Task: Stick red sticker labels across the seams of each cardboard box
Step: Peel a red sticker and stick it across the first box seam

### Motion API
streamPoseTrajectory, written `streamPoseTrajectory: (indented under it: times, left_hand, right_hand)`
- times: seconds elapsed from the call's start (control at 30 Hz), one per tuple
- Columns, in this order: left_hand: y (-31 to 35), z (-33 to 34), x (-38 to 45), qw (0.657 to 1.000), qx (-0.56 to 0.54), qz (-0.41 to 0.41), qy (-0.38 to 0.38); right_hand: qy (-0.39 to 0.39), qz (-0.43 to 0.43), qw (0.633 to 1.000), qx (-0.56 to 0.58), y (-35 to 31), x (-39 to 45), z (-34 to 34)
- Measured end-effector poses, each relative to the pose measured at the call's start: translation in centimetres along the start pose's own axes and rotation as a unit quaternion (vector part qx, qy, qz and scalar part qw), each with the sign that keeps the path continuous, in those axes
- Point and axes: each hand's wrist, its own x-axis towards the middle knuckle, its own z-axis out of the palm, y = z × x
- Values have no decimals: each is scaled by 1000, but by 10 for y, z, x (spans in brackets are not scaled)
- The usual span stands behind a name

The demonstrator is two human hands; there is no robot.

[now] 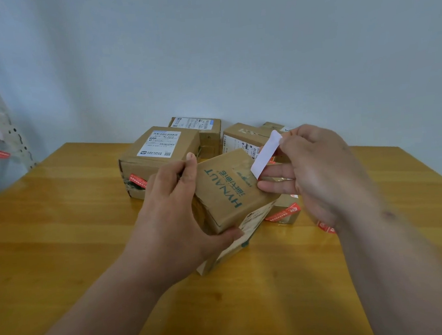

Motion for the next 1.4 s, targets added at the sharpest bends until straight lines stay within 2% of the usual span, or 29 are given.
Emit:
streamPoseTrajectory:
  times: [0.47,0.57,0.67,0.77,0.9,1.0,1.1,1.23,1.4]
  left_hand:
    - [-6,-1,2,999,-19,-32,4]
    - [-11,-1,5,995,-61,-78,-4]
    - [-16,-5,8,977,-132,-167,27]
    - [-18,-12,15,969,-117,-212,46]
    - [-16,-20,27,985,-7,-175,-7]
    - [-14,-24,35,979,91,-168,-67]
    - [-17,-24,39,971,138,-167,-102]
    - [-22,-28,32,957,61,-227,-172]
    - [-26,-25,16,933,-57,-297,-197]
  right_hand:
    - [-21,57,982,177,3,5,-10]
    - [-19,48,978,203,0,6,-13]
    - [7,34,966,257,1,9,-18]
    - [44,41,953,296,13,9,-15]
    - [51,69,946,313,31,3,4]
    - [55,108,934,337,41,2,14]
    - [73,136,920,361,46,7,15]
    - [77,120,931,337,41,12,17]
    - [40,97,957,269,29,20,27]
